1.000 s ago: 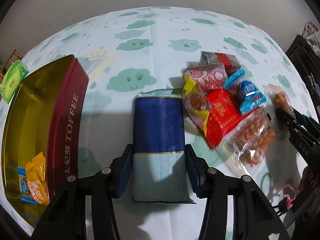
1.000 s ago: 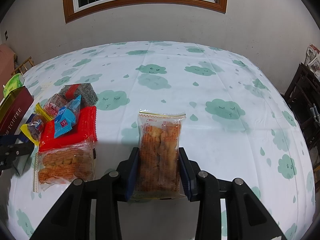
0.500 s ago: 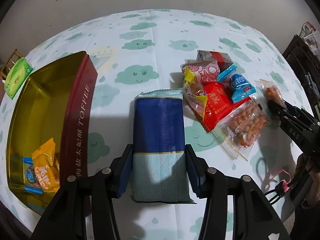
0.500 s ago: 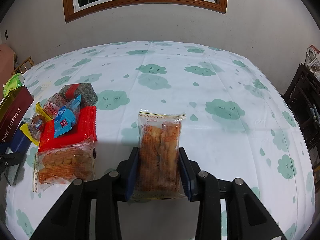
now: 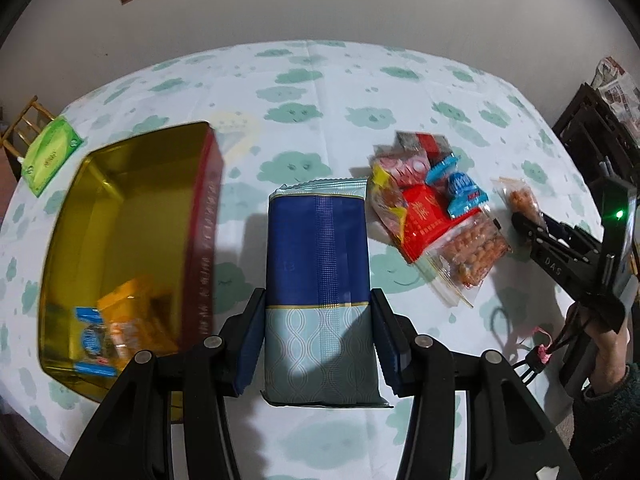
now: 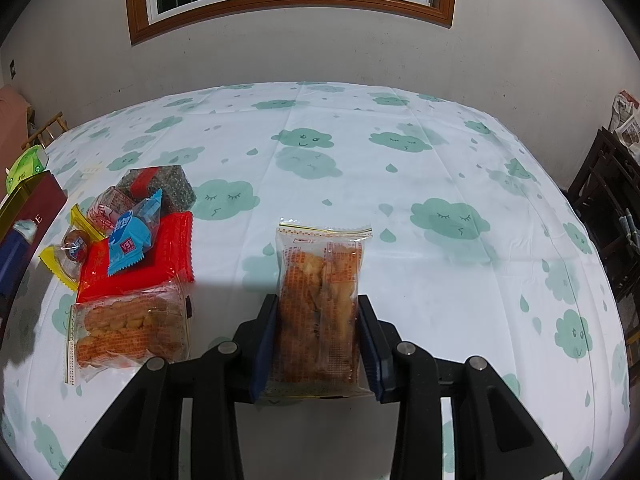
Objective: Organize snacks
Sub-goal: 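Carry the wafer pack into the tin with the left tool and release it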
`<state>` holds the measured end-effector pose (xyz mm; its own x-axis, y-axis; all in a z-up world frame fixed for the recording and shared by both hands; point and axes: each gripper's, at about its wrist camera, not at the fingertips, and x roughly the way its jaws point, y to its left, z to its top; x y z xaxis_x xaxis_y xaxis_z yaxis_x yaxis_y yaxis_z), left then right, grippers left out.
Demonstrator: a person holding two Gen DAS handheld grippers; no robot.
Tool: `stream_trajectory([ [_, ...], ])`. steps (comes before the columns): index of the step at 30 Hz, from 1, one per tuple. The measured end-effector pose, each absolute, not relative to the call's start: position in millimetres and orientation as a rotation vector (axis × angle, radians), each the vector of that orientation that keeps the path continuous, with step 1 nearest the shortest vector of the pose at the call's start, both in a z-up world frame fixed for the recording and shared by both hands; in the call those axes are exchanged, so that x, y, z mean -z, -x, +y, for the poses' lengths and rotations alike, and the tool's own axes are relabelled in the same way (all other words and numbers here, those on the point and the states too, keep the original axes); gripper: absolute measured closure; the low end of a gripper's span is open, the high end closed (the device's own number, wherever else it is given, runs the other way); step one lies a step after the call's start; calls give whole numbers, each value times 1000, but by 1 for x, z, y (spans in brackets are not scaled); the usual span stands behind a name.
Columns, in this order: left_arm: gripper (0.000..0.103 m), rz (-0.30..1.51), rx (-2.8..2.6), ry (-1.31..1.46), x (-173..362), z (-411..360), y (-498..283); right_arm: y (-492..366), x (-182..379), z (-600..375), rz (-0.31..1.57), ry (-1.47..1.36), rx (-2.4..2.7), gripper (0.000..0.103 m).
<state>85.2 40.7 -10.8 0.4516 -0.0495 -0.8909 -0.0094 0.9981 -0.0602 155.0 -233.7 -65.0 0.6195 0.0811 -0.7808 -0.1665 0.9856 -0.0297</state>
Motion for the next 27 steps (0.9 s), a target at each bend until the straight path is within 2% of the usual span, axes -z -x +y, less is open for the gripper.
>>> stream_trajectory([
  [11, 57, 1079, -117, 47, -5, 122, -82, -155, 65, -234, 892, 103, -142, 65],
  [27, 57, 1165, -247, 27, 31, 203, -74, -155, 65, -234, 892, 103, -142, 65],
])
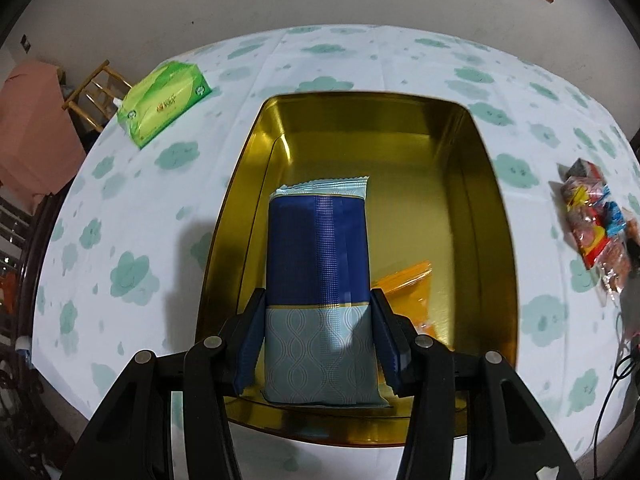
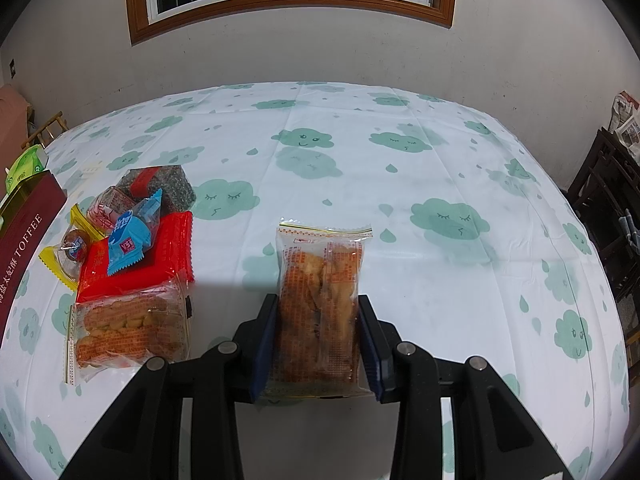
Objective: Organize snacks
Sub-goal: 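Carry the wafer pack into the tin with the left tool and release it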
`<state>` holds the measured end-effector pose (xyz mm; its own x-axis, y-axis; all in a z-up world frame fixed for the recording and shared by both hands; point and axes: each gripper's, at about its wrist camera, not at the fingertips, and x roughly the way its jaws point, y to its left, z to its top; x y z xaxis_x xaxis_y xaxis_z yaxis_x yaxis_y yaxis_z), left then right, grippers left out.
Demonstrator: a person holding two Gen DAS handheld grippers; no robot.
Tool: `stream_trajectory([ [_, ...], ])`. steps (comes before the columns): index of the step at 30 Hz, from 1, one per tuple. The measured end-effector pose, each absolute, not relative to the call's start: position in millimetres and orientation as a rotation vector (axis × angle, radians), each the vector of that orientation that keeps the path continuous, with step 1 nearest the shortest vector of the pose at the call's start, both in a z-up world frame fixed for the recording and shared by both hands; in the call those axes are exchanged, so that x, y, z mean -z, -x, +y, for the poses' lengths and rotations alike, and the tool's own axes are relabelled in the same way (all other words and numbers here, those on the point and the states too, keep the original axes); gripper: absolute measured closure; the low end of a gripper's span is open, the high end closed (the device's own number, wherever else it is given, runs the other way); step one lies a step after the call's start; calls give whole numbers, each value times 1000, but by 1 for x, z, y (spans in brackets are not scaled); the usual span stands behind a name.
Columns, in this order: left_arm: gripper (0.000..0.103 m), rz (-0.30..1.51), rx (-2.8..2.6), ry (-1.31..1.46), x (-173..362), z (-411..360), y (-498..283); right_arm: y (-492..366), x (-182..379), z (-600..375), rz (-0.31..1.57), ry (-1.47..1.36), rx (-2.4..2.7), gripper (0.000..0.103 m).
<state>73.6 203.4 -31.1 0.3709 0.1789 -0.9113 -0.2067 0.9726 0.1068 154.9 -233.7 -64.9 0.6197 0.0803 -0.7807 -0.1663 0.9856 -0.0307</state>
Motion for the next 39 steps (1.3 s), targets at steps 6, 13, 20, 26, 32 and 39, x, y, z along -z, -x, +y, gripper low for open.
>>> stream_trajectory([
  [6, 57, 1183, -257, 25, 39, 213, -72, -155, 65, -234, 892, 104, -142, 65],
  [13, 57, 1186, -273, 35, 44, 223, -72, -155, 65, -234, 891, 105, -142, 65],
  [20, 57, 1190, -283, 33, 48, 224, -71, -155, 65, -234, 891, 106, -142, 65],
  [26, 54, 1196, -288, 28, 49, 222, -71, -155, 65, -234, 891, 108, -141, 65],
  [32, 47, 1186, -293, 35, 45, 220, -70, -154, 65, -233, 891, 107, -141, 66],
  [39, 35, 1161, -275, 36, 38, 214, -64, -155, 64, -235, 891, 95, -124, 66],
])
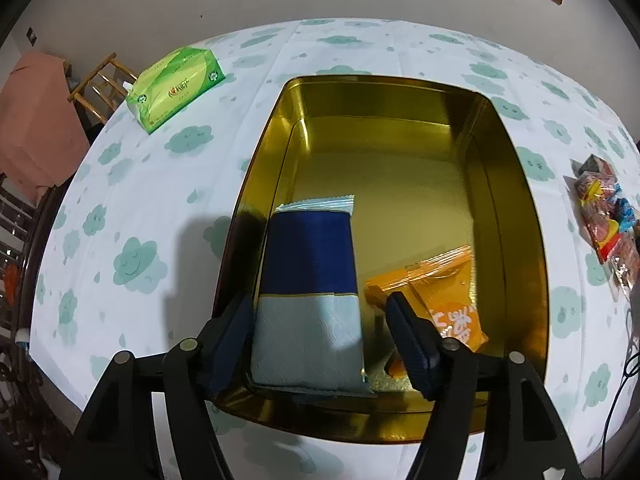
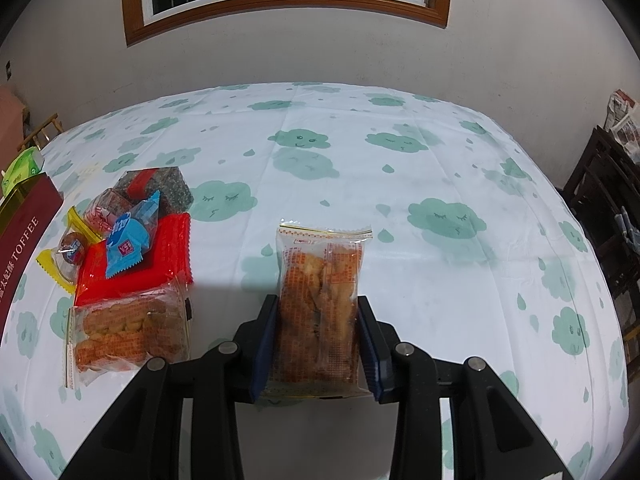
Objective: Organize snacks
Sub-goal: 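Carry the wafer pack into the tin with the left tool and release it, then carry the clear bag of orange crackers into the tin with the right tool and release it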
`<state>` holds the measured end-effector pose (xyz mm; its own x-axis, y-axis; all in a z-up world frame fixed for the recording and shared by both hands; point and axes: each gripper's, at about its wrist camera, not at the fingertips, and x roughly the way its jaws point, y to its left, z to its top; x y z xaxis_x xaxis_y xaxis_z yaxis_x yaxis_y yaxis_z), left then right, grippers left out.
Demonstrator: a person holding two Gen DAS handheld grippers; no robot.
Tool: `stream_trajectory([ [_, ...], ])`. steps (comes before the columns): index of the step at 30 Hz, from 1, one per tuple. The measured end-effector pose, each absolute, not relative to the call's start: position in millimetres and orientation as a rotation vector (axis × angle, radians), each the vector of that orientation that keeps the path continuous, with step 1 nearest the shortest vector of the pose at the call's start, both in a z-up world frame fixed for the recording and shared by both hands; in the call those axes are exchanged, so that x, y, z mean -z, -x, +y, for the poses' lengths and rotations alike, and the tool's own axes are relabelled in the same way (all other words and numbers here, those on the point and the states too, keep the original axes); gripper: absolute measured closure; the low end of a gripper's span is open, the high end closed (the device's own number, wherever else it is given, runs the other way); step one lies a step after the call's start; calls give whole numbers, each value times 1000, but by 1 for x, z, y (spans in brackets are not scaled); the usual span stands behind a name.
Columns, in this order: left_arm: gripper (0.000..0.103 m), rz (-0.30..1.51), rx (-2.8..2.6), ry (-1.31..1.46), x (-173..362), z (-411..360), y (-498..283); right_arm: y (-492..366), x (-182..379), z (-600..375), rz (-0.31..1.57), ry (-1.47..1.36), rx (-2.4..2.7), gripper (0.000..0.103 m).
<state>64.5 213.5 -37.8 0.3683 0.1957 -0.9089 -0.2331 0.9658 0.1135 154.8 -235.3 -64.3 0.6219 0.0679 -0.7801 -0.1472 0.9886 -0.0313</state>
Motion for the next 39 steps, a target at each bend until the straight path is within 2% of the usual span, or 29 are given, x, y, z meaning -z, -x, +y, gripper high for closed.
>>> stream_trajectory([
  [16, 24, 1054, -266, 19, 15, 193, -38, -150, 61, -232, 895, 67, -51, 66],
  [25, 16, 1003, -267, 29, 10, 182, -32, -134, 31, -215, 858, 53, -78, 66],
  [39, 13, 948, -313, 67, -2, 208, -12, -101, -17, -95, 833, 63, -352, 66],
])
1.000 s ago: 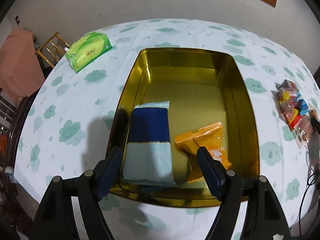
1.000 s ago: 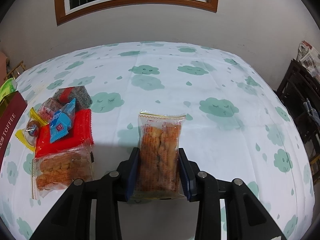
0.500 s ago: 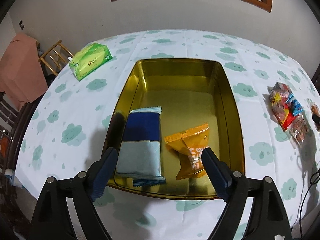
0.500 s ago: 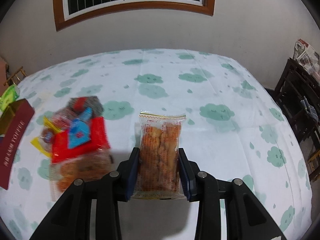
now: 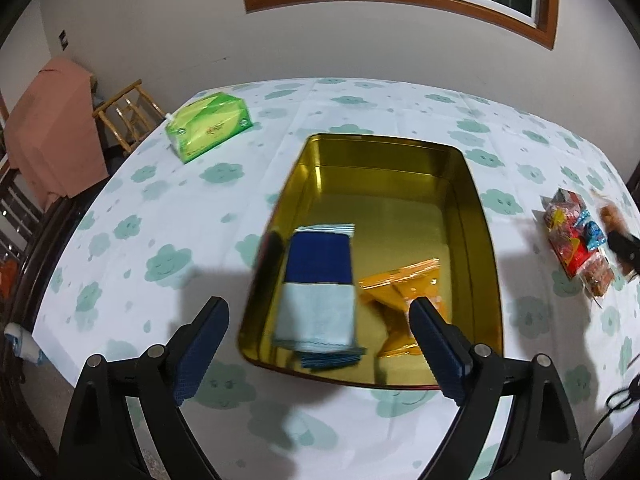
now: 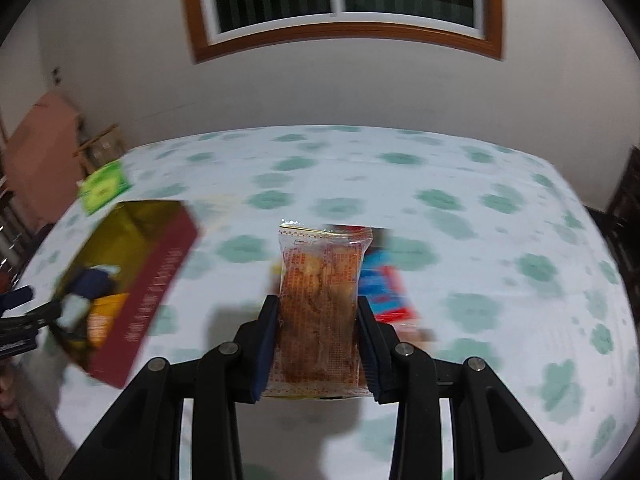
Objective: Organize snacks
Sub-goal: 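Carry the clear bag of orange crackers into the tin with the right tool and release it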
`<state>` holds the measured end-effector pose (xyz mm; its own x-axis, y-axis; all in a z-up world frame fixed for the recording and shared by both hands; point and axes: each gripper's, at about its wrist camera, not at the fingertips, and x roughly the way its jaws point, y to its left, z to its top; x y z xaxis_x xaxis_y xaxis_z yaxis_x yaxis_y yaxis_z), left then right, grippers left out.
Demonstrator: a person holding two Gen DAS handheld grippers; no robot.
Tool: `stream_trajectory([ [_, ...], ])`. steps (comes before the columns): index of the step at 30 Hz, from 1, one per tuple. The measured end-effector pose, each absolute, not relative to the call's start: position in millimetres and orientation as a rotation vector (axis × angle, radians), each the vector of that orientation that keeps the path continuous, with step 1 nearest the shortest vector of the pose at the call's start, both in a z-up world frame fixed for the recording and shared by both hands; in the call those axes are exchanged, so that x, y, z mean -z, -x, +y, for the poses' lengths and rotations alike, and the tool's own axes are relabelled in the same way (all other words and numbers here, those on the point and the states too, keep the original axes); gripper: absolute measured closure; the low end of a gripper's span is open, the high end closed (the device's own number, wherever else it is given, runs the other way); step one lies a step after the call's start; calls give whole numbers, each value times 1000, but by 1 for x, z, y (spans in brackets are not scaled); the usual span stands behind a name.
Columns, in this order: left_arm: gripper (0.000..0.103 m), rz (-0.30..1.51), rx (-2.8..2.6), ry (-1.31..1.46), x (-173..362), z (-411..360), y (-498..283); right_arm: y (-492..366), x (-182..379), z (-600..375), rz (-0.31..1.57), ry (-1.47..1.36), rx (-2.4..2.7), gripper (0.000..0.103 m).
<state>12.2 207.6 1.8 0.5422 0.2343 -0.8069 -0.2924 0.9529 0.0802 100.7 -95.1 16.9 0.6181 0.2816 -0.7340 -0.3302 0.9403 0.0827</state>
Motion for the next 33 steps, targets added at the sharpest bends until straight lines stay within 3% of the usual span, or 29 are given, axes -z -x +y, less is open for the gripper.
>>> stream_trajectory([
  [13, 12, 952, -395, 137, -2, 255, 11, -74, -17, 52, 860, 146, -619, 66],
  [33, 12, 983, -404, 162, 11, 275, 13, -78, 15, 120, 929, 273, -644, 66],
])
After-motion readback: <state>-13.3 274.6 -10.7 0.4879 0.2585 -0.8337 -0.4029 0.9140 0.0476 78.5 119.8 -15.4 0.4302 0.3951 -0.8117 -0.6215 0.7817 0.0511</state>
